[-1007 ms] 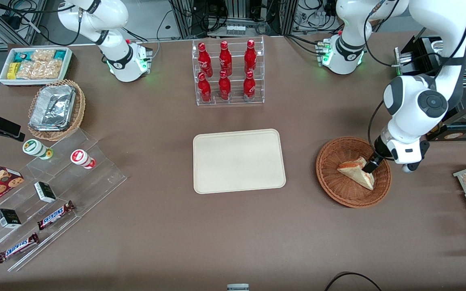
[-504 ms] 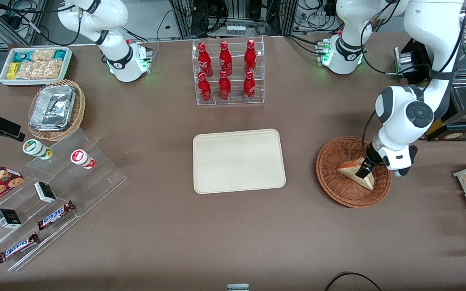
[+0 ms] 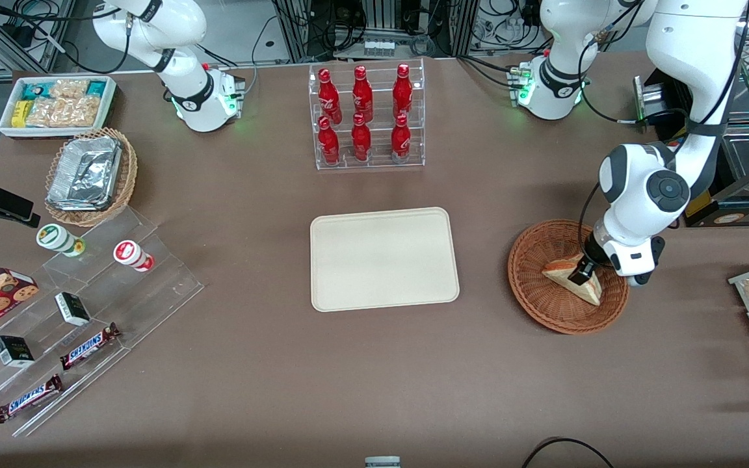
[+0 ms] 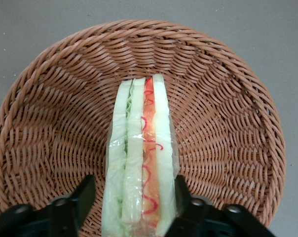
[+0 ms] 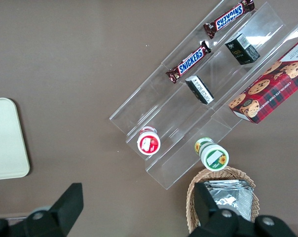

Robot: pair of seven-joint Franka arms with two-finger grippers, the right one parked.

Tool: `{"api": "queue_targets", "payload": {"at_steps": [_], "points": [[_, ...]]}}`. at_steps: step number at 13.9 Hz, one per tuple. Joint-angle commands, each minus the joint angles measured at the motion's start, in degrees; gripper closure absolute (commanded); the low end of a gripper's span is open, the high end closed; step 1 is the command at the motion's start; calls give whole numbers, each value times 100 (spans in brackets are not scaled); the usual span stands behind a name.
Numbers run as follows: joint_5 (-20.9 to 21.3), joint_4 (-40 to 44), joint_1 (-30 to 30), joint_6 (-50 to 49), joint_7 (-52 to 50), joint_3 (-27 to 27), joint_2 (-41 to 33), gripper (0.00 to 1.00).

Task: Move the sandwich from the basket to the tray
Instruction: 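Lower the open left gripper around the sandwich and close it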

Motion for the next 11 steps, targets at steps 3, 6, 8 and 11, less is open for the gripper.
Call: {"api": "queue_targets", "payload": {"at_steps": [3, 6, 8, 11], "points": [[72, 126, -14, -274, 34, -112, -276, 100], [64, 826, -14, -1598, 377, -112, -497, 100], [55, 1651, -14, -2582, 351, -313, -454, 100], [64, 2646, -75, -3255, 316, -918, -16, 100]]}}
